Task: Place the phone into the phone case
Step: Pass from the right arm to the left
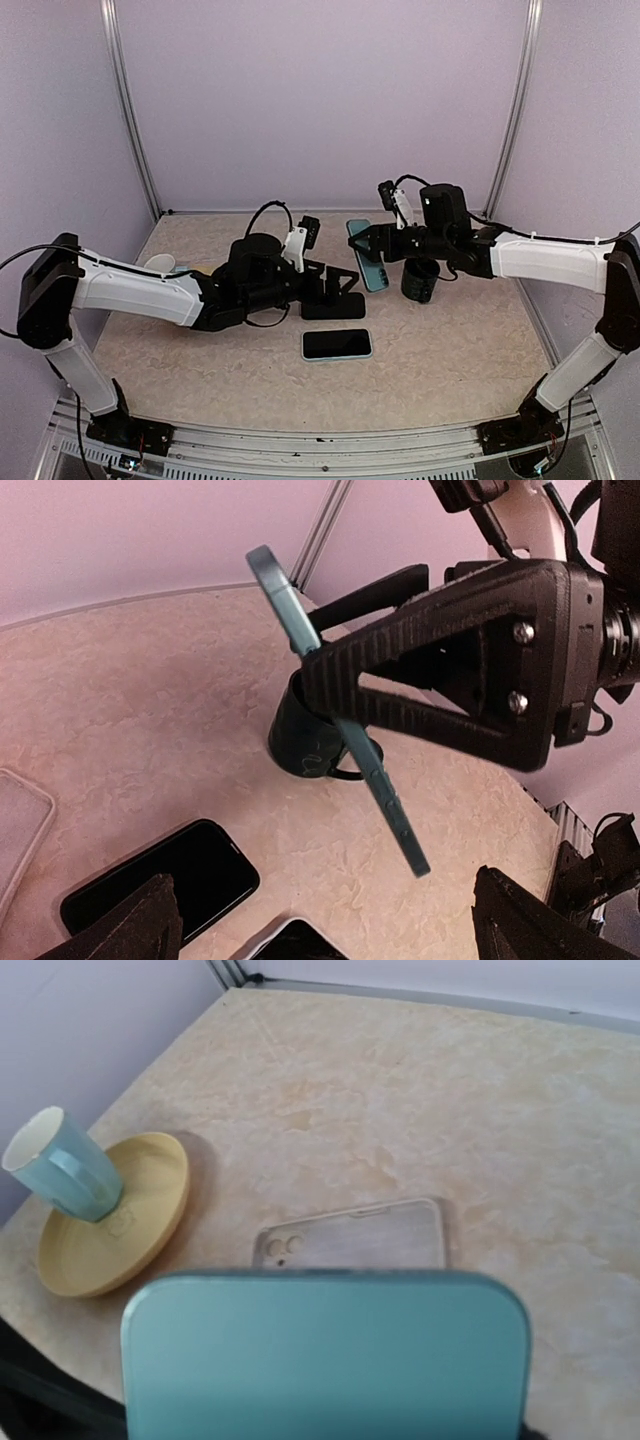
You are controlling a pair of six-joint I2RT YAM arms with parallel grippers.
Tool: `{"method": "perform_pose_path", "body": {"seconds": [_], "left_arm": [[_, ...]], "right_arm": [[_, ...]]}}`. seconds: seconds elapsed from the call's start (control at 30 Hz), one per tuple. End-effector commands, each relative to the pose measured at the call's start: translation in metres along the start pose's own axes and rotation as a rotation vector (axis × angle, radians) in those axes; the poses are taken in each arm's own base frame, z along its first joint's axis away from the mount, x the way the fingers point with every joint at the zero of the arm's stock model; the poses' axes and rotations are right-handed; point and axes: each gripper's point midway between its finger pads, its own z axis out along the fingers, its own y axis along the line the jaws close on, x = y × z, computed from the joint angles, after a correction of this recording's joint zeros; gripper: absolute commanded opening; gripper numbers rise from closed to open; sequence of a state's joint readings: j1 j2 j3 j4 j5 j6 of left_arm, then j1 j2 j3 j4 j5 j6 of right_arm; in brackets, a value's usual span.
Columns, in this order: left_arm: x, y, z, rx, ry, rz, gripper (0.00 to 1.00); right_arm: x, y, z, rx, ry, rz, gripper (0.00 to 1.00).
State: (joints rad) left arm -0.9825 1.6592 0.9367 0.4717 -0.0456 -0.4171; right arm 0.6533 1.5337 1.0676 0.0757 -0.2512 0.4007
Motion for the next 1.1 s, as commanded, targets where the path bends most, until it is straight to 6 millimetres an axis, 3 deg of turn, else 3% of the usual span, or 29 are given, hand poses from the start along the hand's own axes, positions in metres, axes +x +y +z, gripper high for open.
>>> {"method": "perform_pose_path", "body": {"seconds": [0.0,0.2,0.47,0.6,0.9,0.97,1.07], "left_arm": [[-0.014,-0.018,0.015,0.018,-0.041,-0.021,0.99],[-0.008,-0.021,0.028,0.029,-0.026,-0.020,0.97],[-0.005,-0.021,0.036,0.032,-0.024,-0.018,0.76],[-0.006,-0.023,0.039,0.042,-0.025,-0.021,0.60],[-0.005,-0.025,0.042,0.051,-0.020,-0.033,0.06],[-0.005,-0.024,0.042,0.049,-0.020,-0.034,0.00],[-0.004,-0.021,0.043,0.029,-0.016,-0.035,0.00]], "right_arm": [[-0.039,0.030,-0.017,-0.034,-0.165,0.000,0.59],[-0.037,0.038,-0.023,-0.019,-0.193,0.007,0.59],[-0.032,0.054,-0.022,-0.029,-0.201,0.013,0.59],[-0.029,0.057,-0.020,-0.015,-0.204,0.003,0.59],[-0.026,0.057,-0.020,0.000,-0.215,0.004,0.60],[-0.025,0.057,-0.020,0.000,-0.214,0.004,0.60],[-0.025,0.058,-0.022,-0.002,-0.216,0.003,0.62]]}}
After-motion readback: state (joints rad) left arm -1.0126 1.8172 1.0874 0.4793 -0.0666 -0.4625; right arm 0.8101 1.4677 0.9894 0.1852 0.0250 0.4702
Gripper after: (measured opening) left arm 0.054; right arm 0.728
